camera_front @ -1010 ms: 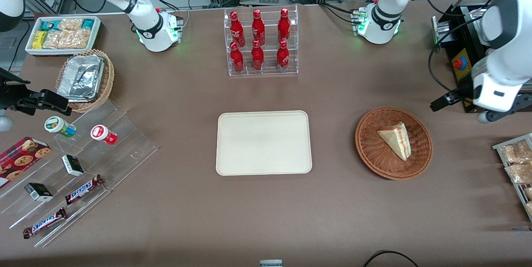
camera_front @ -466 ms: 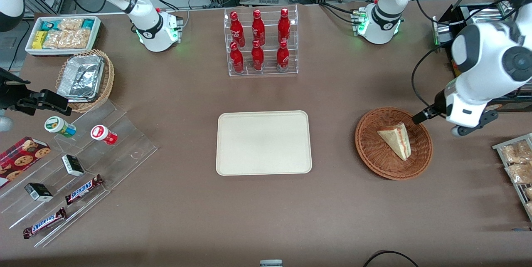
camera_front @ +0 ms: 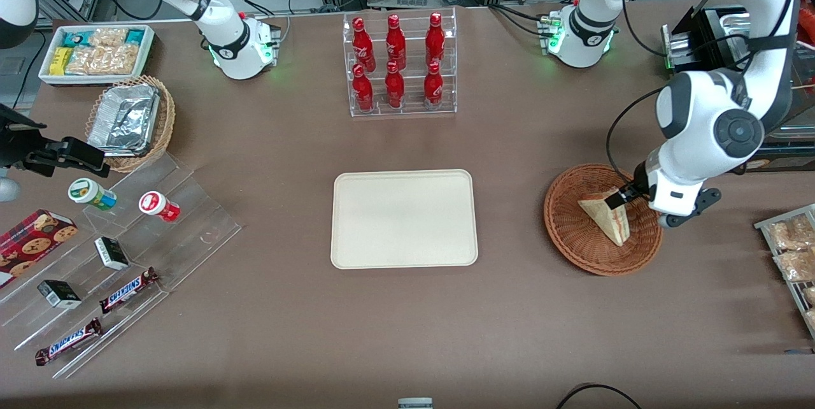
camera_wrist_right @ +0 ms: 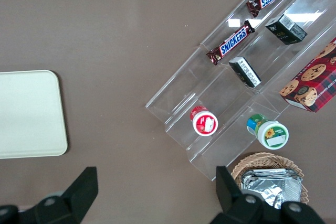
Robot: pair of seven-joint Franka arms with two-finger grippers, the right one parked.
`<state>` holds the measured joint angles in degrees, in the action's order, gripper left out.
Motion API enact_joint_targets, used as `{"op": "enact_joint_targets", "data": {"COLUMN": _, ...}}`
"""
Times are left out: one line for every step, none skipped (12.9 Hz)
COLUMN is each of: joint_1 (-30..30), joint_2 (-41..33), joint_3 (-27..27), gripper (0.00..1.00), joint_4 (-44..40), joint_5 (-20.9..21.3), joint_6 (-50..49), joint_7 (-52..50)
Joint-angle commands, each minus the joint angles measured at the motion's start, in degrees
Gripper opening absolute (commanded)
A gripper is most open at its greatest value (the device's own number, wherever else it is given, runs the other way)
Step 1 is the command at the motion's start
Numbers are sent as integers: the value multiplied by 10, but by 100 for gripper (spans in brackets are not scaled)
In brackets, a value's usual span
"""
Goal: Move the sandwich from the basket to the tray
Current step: 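Lower the open left gripper around the wrapped sandwich and close it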
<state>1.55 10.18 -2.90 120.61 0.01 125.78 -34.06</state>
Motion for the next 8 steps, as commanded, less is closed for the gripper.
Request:
{"op": "enact_joint_targets", "data": {"joint_1": 4, "joint_2": 29, "joint_3": 1, "gripper": 100, "joint_4": 0, "joint_5": 9, "joint_6": 33, "joint_7": -15}}
{"op": "enact_joint_targets", "data": {"joint_1": 4, "joint_2": 36, "joint_3": 2, "gripper": 100, "joint_4": 6, "joint_5": 9, "joint_6": 46, "joint_7": -15}}
{"op": "enact_joint_targets", "data": {"joint_1": 4, "joint_2": 42, "joint_3": 2, "gripper": 100, "joint_4": 14, "joint_5": 9, "joint_6": 67, "joint_7": -15}}
{"op": "enact_joint_targets", "data": {"joint_1": 4, "joint_2": 52, "joint_3": 3, "gripper": 100, "joint_4": 21, "joint_5": 9, "joint_6": 85, "joint_7": -15}}
{"op": "enact_joint_targets", "data": {"joint_1": 4, "joint_2": 61, "joint_3": 3, "gripper": 98, "joint_4": 24, "joint_5": 9, "joint_6": 99, "joint_7": -15}}
{"op": "enact_joint_targets", "data": {"joint_1": 4, "joint_2": 64, "joint_3": 3, "gripper": 89, "joint_4": 34, "joint_5": 9, "joint_6": 111, "joint_7": -15}}
{"op": "enact_joint_targets", "data": {"joint_1": 4, "joint_2": 69, "joint_3": 3, "gripper": 66, "joint_4": 38, "joint_5": 9, "joint_6": 114, "joint_7": -21}}
{"op": "enact_joint_targets", "data": {"joint_1": 4, "joint_2": 71, "joint_3": 3, "gripper": 34, "joint_4": 38, "joint_5": 9, "joint_6": 115, "joint_7": -23}}
